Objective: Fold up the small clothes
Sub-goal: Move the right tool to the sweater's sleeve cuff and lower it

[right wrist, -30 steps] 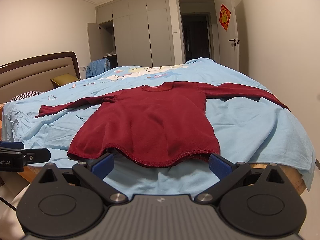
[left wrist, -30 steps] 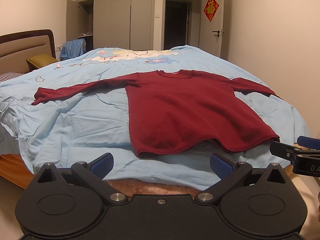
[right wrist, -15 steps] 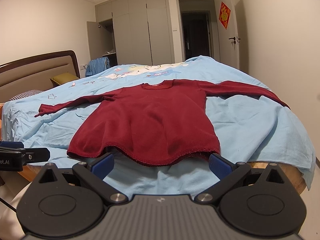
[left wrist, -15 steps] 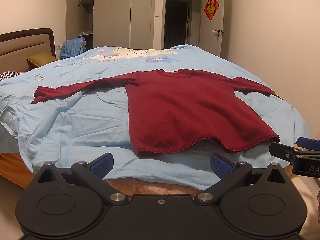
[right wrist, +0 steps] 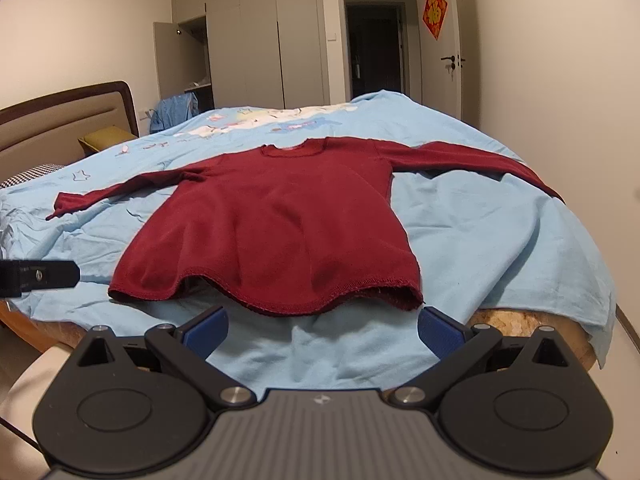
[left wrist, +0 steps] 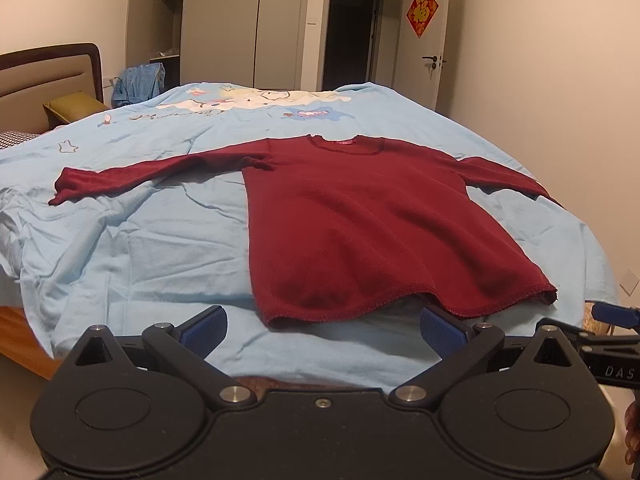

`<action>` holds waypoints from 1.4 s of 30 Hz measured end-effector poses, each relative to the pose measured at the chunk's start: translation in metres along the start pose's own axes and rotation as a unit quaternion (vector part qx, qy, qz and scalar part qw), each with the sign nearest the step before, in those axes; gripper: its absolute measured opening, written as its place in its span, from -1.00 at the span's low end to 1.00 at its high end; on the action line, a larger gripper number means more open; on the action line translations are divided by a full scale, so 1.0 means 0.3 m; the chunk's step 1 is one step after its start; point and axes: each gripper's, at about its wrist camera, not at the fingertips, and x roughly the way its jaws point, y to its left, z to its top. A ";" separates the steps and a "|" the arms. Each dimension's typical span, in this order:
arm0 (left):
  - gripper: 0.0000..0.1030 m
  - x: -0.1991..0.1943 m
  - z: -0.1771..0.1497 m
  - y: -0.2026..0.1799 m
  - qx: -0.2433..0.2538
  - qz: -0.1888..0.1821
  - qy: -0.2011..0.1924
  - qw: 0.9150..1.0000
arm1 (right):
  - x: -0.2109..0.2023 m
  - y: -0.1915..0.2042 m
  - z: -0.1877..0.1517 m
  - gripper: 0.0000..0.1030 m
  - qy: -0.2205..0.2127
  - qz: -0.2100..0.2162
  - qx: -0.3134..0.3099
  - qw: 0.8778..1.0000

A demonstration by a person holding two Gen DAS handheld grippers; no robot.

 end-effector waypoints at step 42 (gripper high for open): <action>0.99 0.810 0.477 -0.171 0.018 0.008 0.035 0.999 | 0.395 -0.448 0.259 1.00 -0.035 -0.110 0.110 0.987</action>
